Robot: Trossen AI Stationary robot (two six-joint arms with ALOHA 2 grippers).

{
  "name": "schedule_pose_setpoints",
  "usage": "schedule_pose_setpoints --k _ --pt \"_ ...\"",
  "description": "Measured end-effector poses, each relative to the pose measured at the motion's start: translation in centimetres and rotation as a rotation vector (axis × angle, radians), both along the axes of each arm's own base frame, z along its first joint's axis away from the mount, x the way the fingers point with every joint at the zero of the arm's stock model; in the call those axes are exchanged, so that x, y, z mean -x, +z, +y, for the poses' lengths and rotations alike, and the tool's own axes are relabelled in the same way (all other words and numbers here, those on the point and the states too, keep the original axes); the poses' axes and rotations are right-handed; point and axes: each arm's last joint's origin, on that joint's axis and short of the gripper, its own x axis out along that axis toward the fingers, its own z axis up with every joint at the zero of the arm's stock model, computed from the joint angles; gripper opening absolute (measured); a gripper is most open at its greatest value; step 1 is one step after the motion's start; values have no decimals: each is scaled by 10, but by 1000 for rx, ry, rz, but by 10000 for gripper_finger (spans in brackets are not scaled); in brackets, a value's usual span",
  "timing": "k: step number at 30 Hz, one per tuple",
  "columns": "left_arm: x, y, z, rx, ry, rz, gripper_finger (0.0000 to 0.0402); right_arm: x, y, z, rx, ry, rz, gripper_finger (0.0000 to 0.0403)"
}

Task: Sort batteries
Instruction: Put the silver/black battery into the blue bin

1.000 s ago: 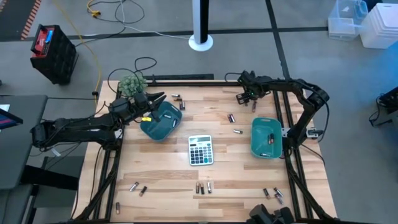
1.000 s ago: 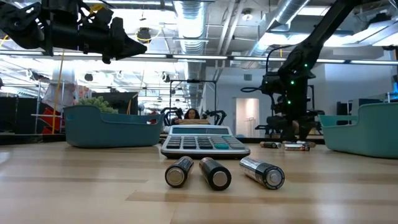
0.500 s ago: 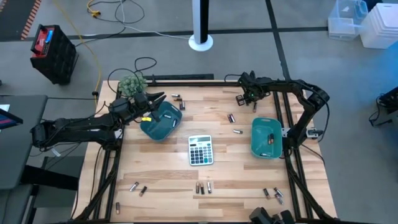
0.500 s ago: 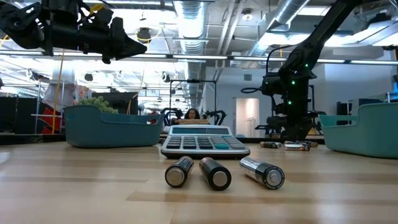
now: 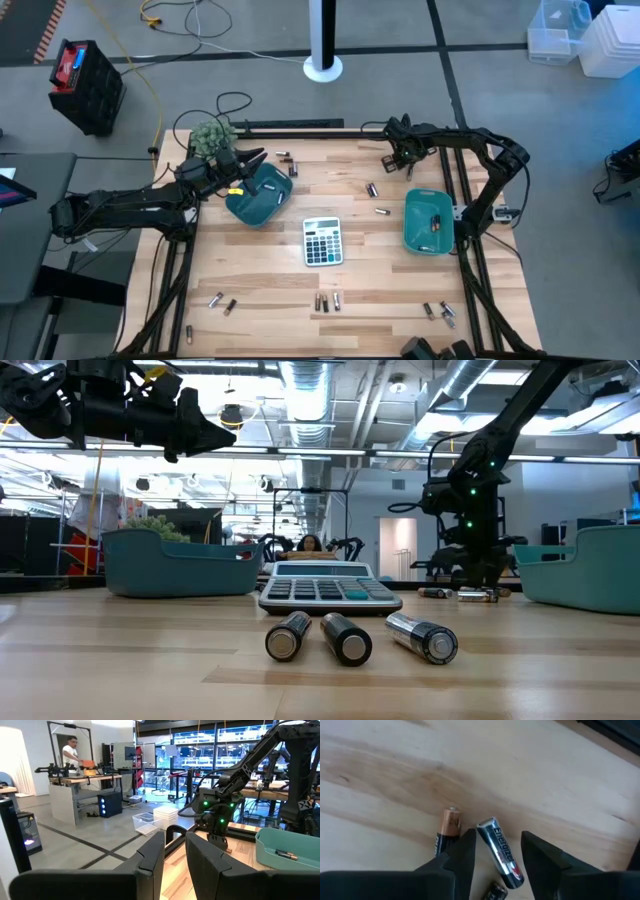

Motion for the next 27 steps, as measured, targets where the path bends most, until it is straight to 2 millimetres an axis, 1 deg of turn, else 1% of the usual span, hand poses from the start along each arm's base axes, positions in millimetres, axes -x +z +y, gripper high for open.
schedule_pose_setpoints --k 4,9,16,24,27 --pt "0 0 0 0 0 0 76 1 0 2 -16 8 15 176" --pt "0 0 0 0 0 0 76 1 -1 4 -48 30 11 156" --pt "0 0 0 0 0 0 76 1 -1 4 -76 65 -6 110" --pt "0 0 0 0 0 0 76 -2 -1 3 -62 95 -23 53" --pt "0 0 0 0 0 0 76 -2 -1 3 -60 101 -24 38"
